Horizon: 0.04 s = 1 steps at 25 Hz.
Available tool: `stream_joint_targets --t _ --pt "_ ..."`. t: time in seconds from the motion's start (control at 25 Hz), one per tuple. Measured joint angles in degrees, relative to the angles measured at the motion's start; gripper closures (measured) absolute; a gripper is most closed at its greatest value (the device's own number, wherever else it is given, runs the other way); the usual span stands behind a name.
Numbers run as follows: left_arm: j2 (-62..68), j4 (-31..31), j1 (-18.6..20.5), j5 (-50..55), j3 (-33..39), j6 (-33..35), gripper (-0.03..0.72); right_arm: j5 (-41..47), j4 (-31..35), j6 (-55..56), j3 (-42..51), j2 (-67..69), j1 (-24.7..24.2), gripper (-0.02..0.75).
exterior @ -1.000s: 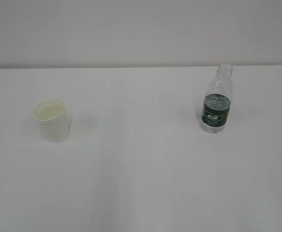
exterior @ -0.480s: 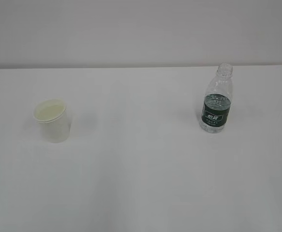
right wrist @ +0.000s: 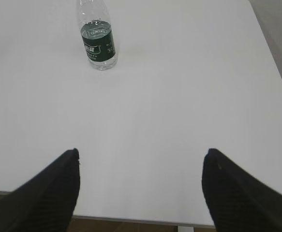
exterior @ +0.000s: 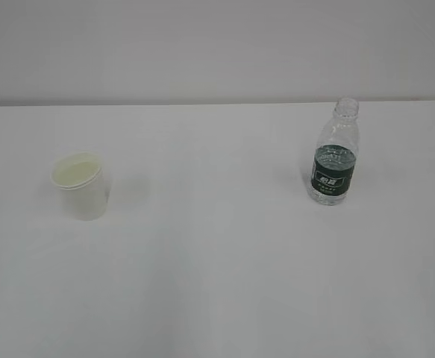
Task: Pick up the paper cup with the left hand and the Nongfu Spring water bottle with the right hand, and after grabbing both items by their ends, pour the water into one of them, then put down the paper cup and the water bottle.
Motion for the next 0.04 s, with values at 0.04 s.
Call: stream_joint_targets --t 0.04 --pt "0.00 0.00 0.00 0.00 0.00 0.00 0.246 0.00 0.00 0.00 0.00 0.00 0.00 0.150"
